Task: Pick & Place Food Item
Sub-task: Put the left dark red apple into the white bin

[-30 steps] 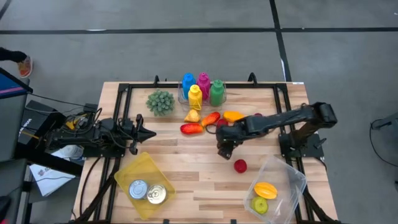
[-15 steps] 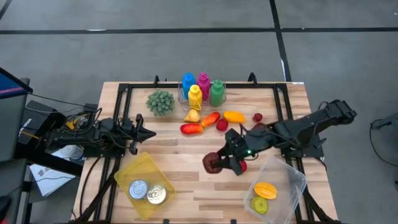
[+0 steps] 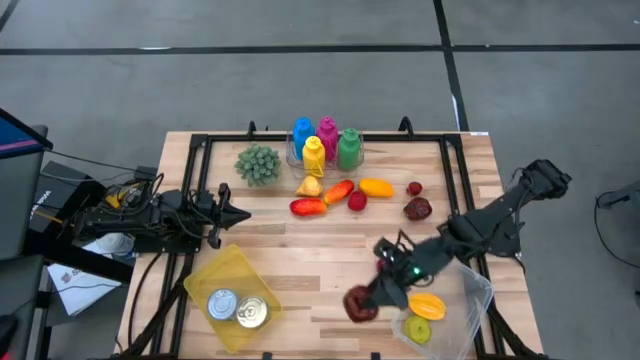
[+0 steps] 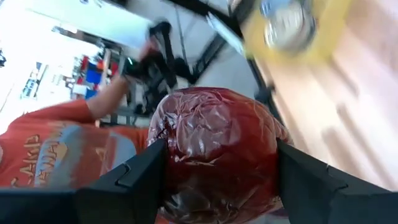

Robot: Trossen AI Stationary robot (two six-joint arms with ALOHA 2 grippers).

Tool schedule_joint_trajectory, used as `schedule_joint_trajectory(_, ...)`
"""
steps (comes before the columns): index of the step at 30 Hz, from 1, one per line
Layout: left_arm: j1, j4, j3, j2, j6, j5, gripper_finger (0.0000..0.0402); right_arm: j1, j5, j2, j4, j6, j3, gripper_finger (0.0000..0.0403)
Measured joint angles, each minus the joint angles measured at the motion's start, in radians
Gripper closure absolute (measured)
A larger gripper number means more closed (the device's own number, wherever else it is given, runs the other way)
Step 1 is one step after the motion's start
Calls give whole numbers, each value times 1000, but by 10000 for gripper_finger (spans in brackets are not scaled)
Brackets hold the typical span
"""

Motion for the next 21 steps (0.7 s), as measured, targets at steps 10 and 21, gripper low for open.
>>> schedule_joint_trajectory(10, 0, 0, 0, 0, 0, 0, 401, 274, -2, -9, -420, 410, 0, 158)
schedule_joint_trajectory(21, 0, -2, 0, 0, 0, 0, 401, 429, 19, -21, -1009, 871, 0, 157)
